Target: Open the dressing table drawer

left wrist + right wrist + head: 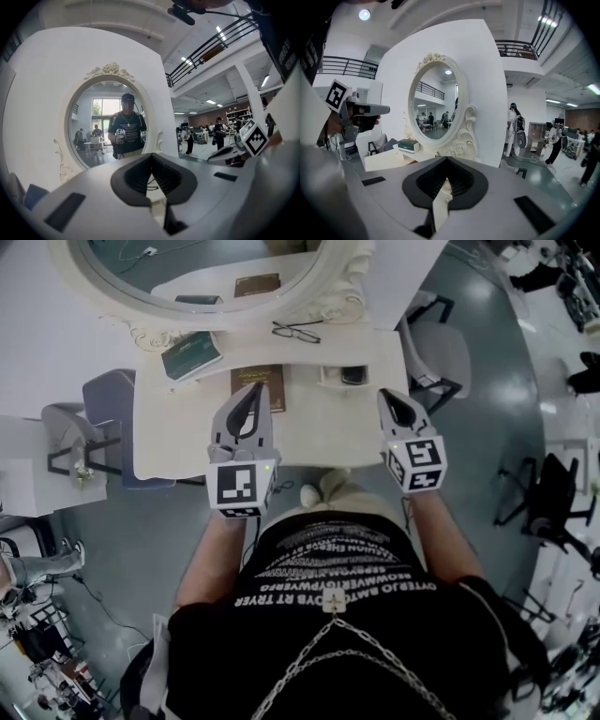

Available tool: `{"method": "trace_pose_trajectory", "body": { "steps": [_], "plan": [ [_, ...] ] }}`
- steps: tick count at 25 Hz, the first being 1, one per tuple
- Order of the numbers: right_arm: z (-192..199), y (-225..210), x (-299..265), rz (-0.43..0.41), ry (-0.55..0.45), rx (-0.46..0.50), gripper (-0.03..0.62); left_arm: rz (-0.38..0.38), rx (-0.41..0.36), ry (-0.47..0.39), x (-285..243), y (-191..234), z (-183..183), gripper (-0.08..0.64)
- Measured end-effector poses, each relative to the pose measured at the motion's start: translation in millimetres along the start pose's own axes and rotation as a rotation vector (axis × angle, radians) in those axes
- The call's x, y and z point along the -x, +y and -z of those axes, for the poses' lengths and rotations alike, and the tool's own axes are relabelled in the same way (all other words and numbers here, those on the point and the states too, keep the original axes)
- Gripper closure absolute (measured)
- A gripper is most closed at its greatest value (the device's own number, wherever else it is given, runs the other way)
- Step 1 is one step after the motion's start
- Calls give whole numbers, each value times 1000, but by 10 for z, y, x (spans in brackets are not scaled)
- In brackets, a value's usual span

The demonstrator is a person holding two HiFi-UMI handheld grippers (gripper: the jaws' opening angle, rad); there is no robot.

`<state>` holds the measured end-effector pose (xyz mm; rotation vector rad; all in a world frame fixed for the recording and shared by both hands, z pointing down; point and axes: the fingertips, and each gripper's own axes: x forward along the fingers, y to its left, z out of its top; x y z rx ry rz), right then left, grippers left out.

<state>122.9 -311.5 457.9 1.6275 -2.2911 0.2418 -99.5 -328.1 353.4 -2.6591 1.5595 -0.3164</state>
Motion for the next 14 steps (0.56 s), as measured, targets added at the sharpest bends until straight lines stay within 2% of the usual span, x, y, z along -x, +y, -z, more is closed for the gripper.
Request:
{"method": "trace_pose_trajectory", "body": {
  "steps": [6,14],
  "plan": [
    [-287,119,316,-2,-53,1,591,31,-13,-32,156,-90,-133,557],
    [-291,240,501,-25,-50,34,591,31,-12,-16,354,-80,-45,557]
  ]
}}
